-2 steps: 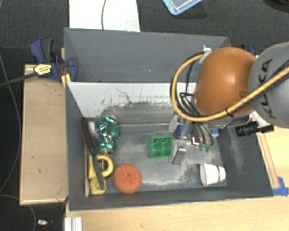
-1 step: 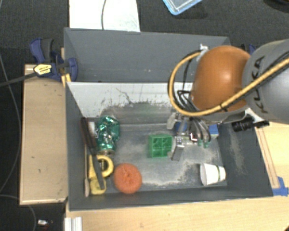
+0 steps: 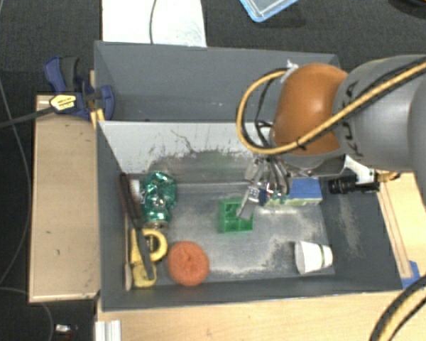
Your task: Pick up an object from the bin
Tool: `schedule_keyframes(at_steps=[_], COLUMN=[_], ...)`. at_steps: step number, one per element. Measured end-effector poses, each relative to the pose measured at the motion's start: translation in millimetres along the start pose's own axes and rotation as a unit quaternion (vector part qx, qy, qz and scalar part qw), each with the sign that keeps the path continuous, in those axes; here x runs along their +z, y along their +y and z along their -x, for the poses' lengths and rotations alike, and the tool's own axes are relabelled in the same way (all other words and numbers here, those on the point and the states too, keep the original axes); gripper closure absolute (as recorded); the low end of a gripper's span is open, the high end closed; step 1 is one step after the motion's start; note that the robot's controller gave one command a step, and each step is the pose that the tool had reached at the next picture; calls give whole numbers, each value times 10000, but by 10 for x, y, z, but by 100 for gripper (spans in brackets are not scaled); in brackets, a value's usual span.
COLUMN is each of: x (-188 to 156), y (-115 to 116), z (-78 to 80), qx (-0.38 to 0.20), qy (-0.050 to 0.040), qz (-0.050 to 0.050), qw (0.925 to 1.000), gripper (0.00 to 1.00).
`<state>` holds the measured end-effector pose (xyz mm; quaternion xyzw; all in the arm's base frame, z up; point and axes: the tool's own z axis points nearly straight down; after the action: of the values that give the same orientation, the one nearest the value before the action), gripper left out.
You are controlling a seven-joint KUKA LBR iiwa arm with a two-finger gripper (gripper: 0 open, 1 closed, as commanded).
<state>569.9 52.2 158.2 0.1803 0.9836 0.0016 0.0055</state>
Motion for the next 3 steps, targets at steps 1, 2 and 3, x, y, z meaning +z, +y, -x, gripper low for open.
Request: schedule_keyframes(at_steps=[1, 2, 3], x=[289, 451, 413], y=[-10, -188, -220], z=[6, 155, 106], qx=[-39, -1186, -291], qy=[12, 13, 29], qz=[-6, -6, -8], qw=[10000, 9929, 9996], gripper=[0, 0, 0])
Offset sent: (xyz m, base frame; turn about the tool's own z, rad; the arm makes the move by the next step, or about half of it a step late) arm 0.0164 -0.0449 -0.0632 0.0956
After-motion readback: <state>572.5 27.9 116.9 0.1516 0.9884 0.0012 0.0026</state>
